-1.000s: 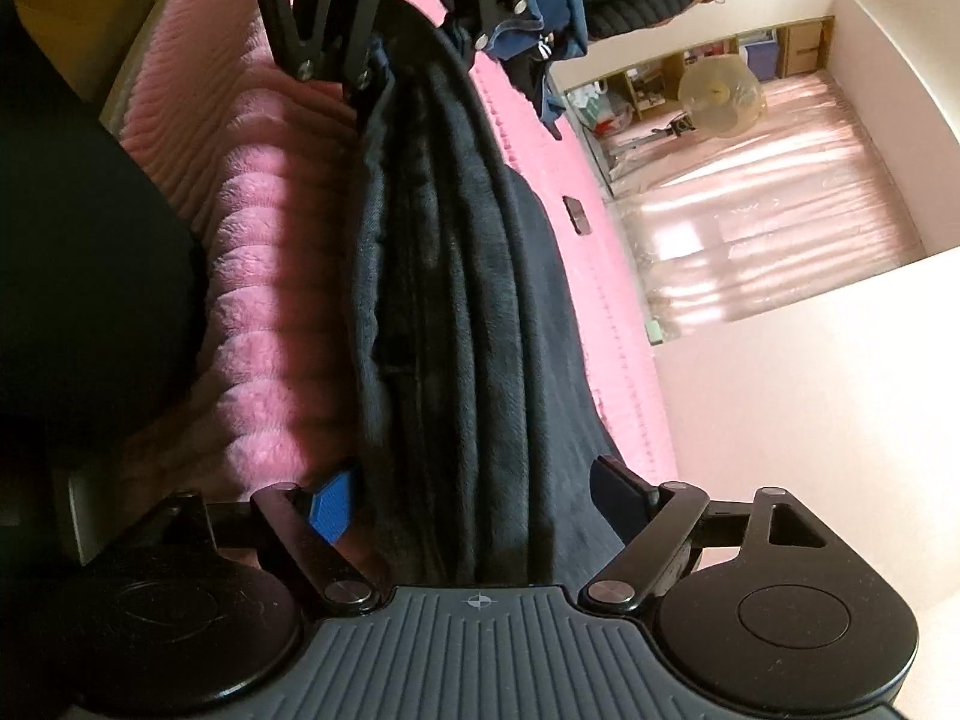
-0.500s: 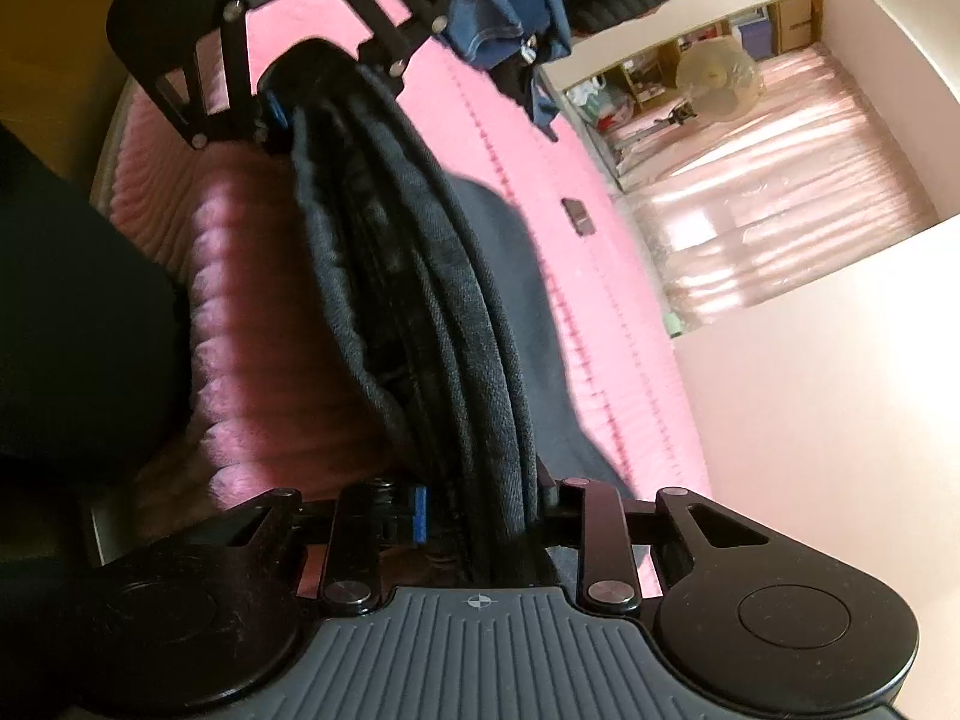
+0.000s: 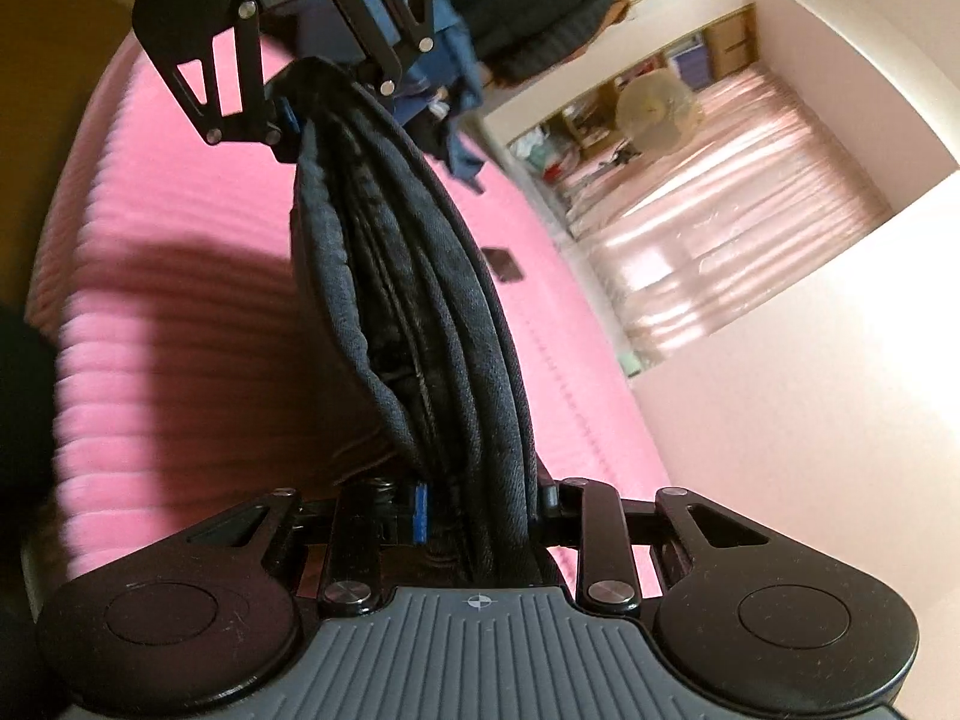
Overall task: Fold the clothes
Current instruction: 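Lift the jeans bundle upright with both grippers, hanging it from the held edge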
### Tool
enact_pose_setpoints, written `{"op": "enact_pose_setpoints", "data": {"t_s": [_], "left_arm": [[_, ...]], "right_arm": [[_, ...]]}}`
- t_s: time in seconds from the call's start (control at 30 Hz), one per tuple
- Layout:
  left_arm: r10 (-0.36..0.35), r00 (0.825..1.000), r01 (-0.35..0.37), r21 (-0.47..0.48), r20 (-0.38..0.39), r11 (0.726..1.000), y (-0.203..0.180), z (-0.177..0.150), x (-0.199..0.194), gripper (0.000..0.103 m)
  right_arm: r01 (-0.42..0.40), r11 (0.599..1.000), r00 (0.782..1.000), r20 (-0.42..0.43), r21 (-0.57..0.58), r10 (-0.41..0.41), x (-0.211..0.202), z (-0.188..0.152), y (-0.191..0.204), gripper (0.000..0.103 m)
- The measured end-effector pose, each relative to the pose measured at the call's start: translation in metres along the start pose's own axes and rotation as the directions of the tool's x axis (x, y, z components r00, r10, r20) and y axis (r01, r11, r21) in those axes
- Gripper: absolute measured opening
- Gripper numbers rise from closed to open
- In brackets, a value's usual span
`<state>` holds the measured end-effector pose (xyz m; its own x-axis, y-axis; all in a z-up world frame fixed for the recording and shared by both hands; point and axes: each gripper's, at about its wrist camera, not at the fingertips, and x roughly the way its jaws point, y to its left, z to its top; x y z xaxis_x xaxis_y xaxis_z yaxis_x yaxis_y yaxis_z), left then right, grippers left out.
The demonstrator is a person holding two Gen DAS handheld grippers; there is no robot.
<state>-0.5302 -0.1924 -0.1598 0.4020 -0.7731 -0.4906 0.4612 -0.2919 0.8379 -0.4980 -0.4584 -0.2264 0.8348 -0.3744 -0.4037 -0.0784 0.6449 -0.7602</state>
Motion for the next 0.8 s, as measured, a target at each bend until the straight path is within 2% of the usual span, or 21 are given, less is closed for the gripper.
{"op": "enact_pose_setpoints", "data": {"t_s": [0.1, 0.23, 0.33, 0.43, 0.53, 0.63, 0.73, 0.8], "left_arm": [[-0.020, 1.000, 0.020, 0.033, -0.009, 0.999, 0.027, 0.009, 0.012, 0.027], [-0.126, 0.991, 0.126, 0.003, -0.046, 0.992, 0.068, 0.030, 0.019, 0.027], [-0.229, 0.972, 0.228, -0.024, -0.057, 0.973, 0.101, 0.052, 0.017, 0.027], [-0.332, 0.942, 0.329, -0.062, -0.050, 0.942, 0.139, 0.080, 0.010, 0.027], [-0.393, 0.919, 0.390, -0.075, -0.024, 0.918, 0.173, 0.111, -0.002, 0.027], [-0.413, 0.911, 0.413, -0.062, 0.019, 0.909, 0.202, 0.146, -0.011, 0.027], [-0.426, 0.902, 0.429, -0.029, 0.066, 0.903, 0.225, 0.184, -0.003, 0.027], [-0.434, 0.896, 0.436, 0.003, 0.097, 0.900, 0.228, 0.216, 0.001, 0.027]], "right_arm": [[-0.052, 0.998, 0.999, -0.003, 0.038, 0.052, 0.004, 0.002, -0.030, 0.027], [-0.167, 0.982, 0.982, -0.070, 0.084, 0.173, -0.002, 0.012, -0.076, 0.027], [-0.251, 0.961, 0.955, -0.130, 0.119, 0.266, -0.019, 0.022, -0.117, 0.027], [-0.307, 0.938, 0.924, -0.185, 0.161, 0.334, -0.050, 0.031, -0.160, 0.027], [-0.308, 0.931, 0.907, -0.235, 0.197, 0.350, -0.089, 0.039, -0.200, 0.027], [-0.266, 0.932, 0.899, -0.285, 0.246, 0.332, -0.126, 0.039, -0.236, 0.027], [-0.204, 0.936, 0.893, -0.337, 0.285, 0.297, -0.158, 0.027, -0.259, 0.027], [-0.162, 0.938, 0.886, -0.373, 0.306, 0.275, -0.178, 0.017, -0.272, 0.027]]}}
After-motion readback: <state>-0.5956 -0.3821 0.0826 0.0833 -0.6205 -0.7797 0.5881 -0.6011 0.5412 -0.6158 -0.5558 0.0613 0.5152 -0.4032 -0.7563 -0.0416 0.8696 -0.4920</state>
